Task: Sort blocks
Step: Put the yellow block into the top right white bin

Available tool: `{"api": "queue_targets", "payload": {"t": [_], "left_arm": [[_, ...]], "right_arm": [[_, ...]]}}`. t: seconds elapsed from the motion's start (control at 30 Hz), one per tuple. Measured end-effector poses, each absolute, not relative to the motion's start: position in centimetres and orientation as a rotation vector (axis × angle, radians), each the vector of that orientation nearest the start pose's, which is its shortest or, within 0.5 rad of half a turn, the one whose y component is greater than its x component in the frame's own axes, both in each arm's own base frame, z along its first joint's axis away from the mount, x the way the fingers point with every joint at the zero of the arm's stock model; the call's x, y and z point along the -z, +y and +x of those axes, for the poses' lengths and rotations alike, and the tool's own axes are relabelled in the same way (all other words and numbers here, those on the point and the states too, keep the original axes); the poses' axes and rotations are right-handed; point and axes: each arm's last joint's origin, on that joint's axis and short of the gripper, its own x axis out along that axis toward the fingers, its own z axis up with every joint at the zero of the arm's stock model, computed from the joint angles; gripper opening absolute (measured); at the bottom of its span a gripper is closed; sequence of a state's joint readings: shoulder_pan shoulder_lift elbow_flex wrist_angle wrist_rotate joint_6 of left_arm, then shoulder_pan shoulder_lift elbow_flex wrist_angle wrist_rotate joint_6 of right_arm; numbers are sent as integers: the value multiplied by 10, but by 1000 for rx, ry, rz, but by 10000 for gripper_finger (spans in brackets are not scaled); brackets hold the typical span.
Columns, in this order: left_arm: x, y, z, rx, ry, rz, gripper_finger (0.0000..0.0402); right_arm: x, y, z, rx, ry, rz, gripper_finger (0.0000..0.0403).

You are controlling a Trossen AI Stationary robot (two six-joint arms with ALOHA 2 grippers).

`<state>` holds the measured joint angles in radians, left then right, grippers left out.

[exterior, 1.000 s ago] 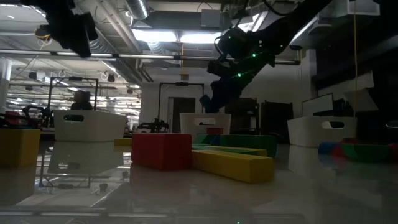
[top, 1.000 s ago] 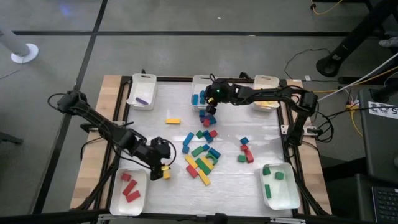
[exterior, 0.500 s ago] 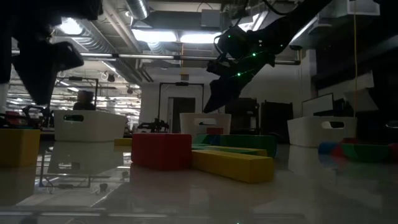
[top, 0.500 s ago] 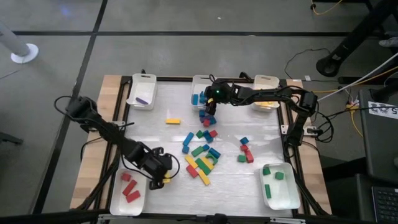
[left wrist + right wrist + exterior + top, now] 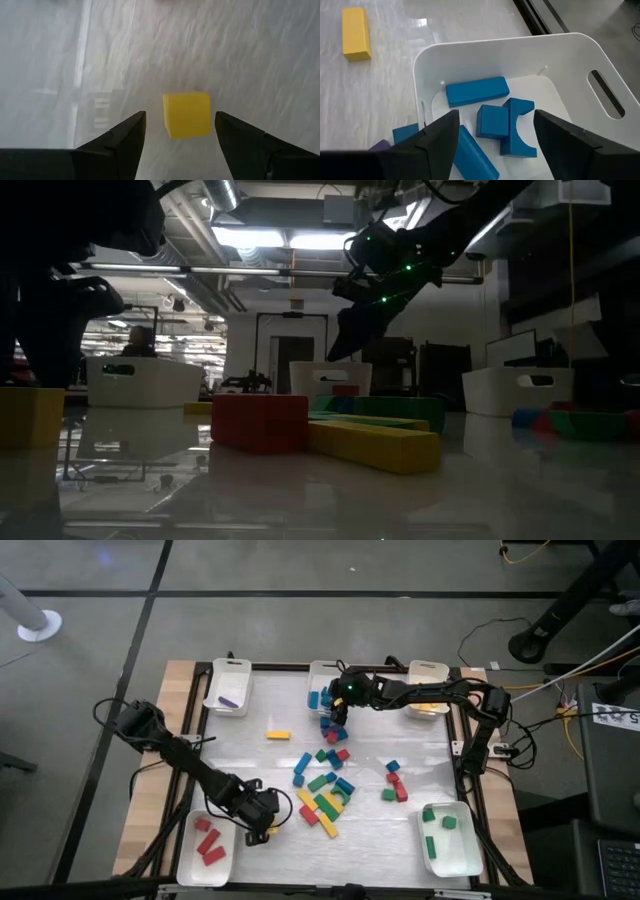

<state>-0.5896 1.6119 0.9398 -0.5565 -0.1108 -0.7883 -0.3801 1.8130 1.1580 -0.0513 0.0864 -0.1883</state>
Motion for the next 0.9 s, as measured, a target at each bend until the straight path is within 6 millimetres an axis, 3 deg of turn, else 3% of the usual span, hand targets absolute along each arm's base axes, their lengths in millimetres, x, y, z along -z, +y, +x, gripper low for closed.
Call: {"api": "queue_targets", "payload": {"t": [0.9], "left_arm": [[-173,-165,248,-40,1177,-309,227]], "right_arm": [[-195,-146,359,378,745,-72,257]]}}
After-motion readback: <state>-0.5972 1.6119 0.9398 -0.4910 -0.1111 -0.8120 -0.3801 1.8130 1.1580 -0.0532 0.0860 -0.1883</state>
